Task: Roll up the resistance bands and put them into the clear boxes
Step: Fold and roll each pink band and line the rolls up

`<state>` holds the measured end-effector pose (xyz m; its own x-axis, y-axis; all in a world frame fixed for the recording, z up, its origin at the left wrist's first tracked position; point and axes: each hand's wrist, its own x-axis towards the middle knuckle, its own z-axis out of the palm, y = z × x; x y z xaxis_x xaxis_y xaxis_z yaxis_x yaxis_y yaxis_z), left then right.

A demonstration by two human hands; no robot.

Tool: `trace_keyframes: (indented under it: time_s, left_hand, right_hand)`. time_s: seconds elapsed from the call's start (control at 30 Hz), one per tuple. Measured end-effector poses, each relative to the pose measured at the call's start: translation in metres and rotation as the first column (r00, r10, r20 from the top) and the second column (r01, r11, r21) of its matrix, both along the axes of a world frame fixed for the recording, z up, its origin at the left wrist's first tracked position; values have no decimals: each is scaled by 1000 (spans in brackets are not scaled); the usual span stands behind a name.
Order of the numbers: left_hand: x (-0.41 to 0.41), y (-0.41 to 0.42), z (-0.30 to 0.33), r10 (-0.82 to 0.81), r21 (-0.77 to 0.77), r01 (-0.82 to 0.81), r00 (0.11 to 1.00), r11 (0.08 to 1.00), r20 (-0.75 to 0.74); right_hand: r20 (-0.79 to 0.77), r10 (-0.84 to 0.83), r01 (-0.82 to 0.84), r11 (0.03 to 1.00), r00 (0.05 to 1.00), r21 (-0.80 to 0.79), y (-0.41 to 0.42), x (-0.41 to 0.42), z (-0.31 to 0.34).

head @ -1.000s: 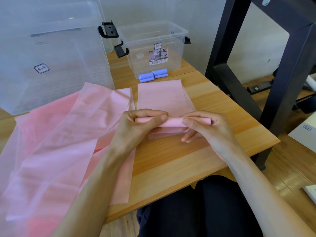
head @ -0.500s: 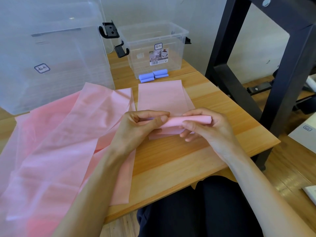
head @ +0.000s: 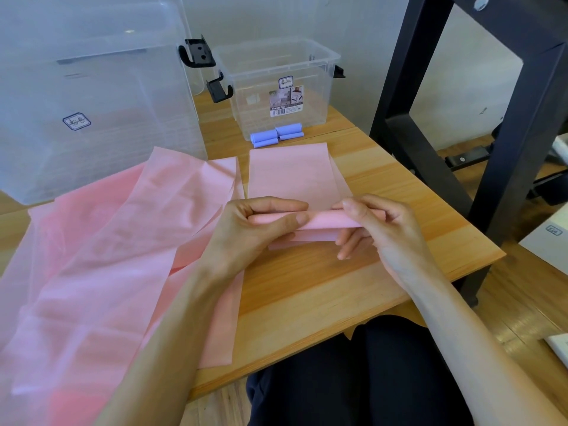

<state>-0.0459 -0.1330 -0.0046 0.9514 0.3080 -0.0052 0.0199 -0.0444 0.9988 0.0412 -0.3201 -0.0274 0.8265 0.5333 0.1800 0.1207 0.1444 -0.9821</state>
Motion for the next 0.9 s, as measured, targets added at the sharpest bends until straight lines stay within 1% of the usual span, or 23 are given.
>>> trace_keyframes:
  time_s: [0.1, 0.2, 0.3, 0.47, 0.53, 0.63, 0.7, 0.8, 0.9]
  left_hand:
    - [0, 1, 0, 36, -42, -36, 999, 998, -1]
    - [1, 0, 1, 7, -53, -8, 999, 999, -33]
    - [0, -2, 1, -32, -45, 31, 999, 999, -23]
    - [2, 0, 0, 35, -65, -36, 999, 997, -18]
    - [2, 0, 1, 25, -66, -27, 999, 997, -26]
    - [0, 1, 1, -1, -42, 0, 1000, 999, -22]
    - [1, 2, 0, 41, -12, -41, 999, 999, -17]
    - [2, 1, 0, 88, -32, -88, 996, 996, -20]
    - [2, -1, 1, 45, -73, -48, 998, 996, -42]
  right_hand:
    - [1, 65, -65, 998, 998, -9, 2, 0, 1]
    - [17, 37, -36, 999, 999, -39, 2, 0, 0]
    - [14, 6, -6, 999, 1000, -43, 2, -1, 0]
    - [45, 64, -62, 997, 997, -42, 1, -1, 2]
    - [50, 54, -53, 998, 997, -35, 1, -1, 1]
    - [18, 19, -19, 1000, 1000, -2, 1, 0, 0]
    - [20, 33, -33, 999, 999, -12, 2, 1, 0]
    - [36, 52, -51, 998, 998, -41, 2, 2, -1]
    - [44, 39, -37, 998, 998, -42, 1, 2, -1]
